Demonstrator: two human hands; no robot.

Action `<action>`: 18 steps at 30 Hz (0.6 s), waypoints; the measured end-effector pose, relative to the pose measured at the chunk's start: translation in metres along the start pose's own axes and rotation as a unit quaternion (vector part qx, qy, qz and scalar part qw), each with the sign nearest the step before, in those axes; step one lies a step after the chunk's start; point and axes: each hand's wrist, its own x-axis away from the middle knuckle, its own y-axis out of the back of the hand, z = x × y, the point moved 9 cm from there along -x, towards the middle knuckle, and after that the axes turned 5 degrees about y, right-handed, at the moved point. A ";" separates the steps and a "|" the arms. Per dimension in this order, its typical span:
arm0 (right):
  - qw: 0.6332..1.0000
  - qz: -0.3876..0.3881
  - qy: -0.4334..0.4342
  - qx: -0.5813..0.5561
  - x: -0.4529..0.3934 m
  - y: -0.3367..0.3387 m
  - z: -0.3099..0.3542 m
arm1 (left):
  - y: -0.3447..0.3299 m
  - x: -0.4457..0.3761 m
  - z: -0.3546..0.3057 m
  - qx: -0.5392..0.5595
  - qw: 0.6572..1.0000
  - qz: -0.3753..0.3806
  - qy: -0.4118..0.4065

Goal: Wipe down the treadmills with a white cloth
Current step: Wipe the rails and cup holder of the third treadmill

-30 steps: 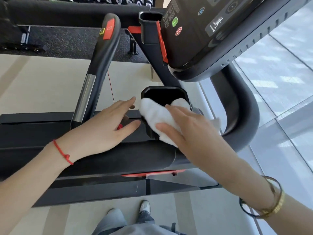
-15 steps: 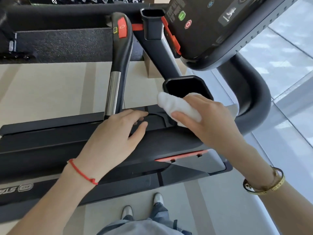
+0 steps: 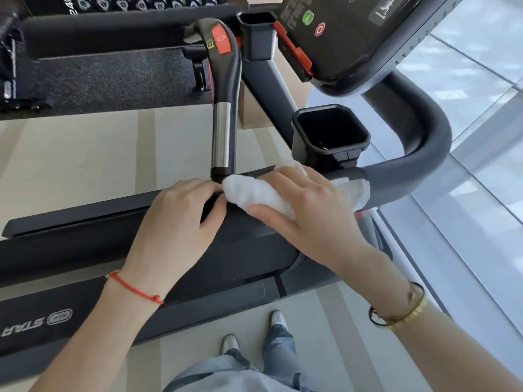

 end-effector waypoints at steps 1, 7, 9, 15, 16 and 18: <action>1.000 -0.009 0.006 0.012 -0.003 -0.004 0.008 | 0.003 0.004 0.006 -0.005 1.000 -0.006 0.006; 0.997 -0.067 0.045 0.018 0.005 -0.009 0.026 | 0.005 0.022 0.018 0.007 1.000 0.001 0.002; 0.995 -0.078 0.069 -0.003 0.016 -0.012 0.031 | 0.006 0.028 0.018 0.006 1.000 -0.002 -0.004; 0.986 -0.104 0.115 -0.054 0.057 -0.026 0.047 | 0.015 0.060 0.012 -0.016 0.998 -0.059 -0.001; 0.987 -0.102 0.110 -0.064 0.063 -0.028 0.047 | 0.016 0.068 0.011 -0.015 0.997 -0.070 0.003; 0.988 -0.090 0.085 -0.088 0.076 -0.033 0.046 | 0.019 0.086 0.008 -0.009 0.996 -0.091 0.015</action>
